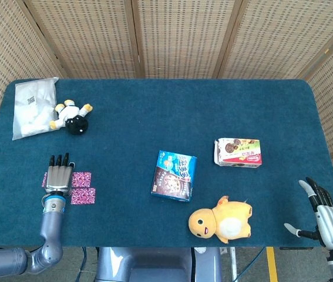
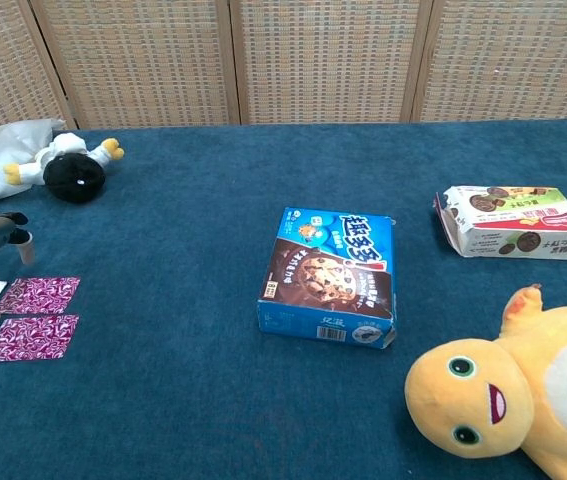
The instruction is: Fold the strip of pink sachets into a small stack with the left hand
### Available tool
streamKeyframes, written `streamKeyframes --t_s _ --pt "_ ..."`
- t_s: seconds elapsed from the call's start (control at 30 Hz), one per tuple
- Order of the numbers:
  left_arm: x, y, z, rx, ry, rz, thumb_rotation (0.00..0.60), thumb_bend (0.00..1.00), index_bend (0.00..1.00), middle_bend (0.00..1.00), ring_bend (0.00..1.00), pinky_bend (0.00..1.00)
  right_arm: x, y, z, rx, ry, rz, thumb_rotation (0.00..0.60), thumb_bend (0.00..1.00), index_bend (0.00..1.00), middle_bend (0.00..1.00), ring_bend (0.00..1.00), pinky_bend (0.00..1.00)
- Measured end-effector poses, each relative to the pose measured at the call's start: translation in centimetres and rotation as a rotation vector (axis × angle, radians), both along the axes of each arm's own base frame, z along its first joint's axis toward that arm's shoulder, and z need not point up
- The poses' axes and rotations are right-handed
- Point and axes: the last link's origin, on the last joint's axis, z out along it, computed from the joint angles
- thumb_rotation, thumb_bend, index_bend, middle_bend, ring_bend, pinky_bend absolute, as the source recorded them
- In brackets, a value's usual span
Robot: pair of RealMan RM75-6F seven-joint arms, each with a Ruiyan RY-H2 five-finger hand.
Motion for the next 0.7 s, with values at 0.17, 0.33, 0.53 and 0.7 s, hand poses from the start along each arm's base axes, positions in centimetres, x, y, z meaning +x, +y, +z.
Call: streamKeyframes --t_s 0.17,0.33,0.53,0.7 --pt "-0.12 0.20 0.06 0.004 0.007 0.003 0.600 0.26 0.28 0.00 0.00 0.00 0.00 0.01 -0.02 0.001 0.001 0.001 0.600 0.11 0.04 0.00 0.00 0.00" --pt "0.02 0.44 0.10 0.007 0.007 0.002 0.600 0.27 0.28 0.00 0.00 0.00 0.02 0.00 -0.09 0.003 0.003 0.002 0.600 0.10 0.04 0.00 0.00 0.00" --pt "0.16 0.67 -0.16 -0.003 0.002 0.014 0.600 0.26 0.28 0.00 0.00 0.00 0.04 0.01 -0.09 0.002 0.003 0.001 0.600 0.11 0.04 0.00 0.00 0.00" --pt "0.27 0.74 -0.26 -0.010 0.005 0.012 0.600 0.26 0.28 0.00 0.00 0.00 0.00 -0.01 -0.06 0.002 0.000 -0.001 0.600 0.11 0.04 0.00 0.00 0.00"
